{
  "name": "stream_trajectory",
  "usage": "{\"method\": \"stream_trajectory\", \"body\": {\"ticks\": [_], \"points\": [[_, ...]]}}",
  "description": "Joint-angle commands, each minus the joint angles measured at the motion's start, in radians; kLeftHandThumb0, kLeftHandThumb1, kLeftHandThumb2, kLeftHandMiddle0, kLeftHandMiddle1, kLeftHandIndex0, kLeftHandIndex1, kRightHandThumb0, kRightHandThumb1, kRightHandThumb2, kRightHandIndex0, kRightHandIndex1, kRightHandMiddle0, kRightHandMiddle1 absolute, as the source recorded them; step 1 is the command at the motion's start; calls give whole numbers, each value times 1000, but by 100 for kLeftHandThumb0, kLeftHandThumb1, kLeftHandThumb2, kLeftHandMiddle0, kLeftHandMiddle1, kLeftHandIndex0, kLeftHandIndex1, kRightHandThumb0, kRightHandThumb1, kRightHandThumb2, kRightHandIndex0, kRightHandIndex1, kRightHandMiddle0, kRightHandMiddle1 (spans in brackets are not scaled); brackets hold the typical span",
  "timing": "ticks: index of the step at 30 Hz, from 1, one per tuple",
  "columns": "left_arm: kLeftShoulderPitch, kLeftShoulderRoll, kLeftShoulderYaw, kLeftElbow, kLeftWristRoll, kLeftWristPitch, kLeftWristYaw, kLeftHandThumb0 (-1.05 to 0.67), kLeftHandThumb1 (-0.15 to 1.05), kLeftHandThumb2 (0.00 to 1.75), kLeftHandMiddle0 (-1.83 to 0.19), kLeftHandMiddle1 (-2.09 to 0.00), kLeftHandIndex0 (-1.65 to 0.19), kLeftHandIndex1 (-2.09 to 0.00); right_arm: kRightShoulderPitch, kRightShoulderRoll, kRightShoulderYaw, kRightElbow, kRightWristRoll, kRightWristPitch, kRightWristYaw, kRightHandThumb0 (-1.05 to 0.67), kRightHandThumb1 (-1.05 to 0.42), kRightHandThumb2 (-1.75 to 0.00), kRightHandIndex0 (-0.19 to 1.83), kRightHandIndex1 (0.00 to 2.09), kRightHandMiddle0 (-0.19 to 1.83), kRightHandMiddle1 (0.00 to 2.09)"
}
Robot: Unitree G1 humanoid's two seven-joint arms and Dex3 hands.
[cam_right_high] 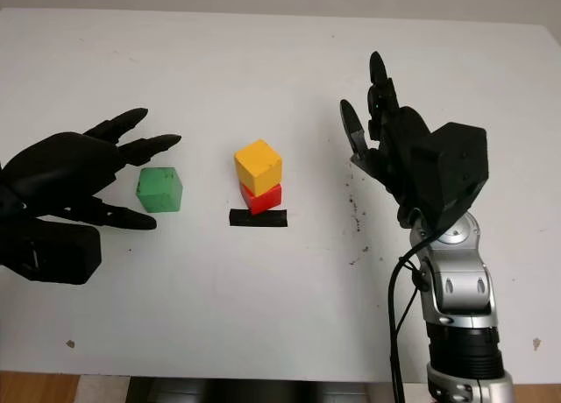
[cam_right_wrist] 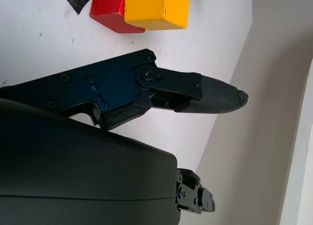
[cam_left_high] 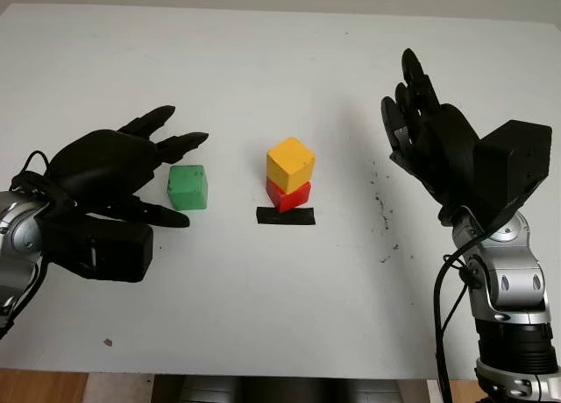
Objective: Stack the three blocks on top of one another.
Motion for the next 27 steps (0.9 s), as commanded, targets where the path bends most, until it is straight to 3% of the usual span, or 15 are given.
{"method": "stream_trajectory", "body": {"ticks": [1,10,27], "points": [[9,-8,-8,-11,10,5,15,-88,105,23,6,-7,-22,-11,7,7,-9,-27,6,16,-10,-69,-105,-58,-19,0,-19,0],[3,-16,-17,-6,28,4,29,-88,105,22,0,-7,-31,-16,14,4,-9,-33,15,18,-12,-65,-105,-59,-19,0,-19,0],[11,-27,-36,-50,176,94,50,-85,105,21,-7,-6,-36,-26,29,5,-20,-50,32,26,-15,-65,-105,-59,-19,0,-19,0]]}}
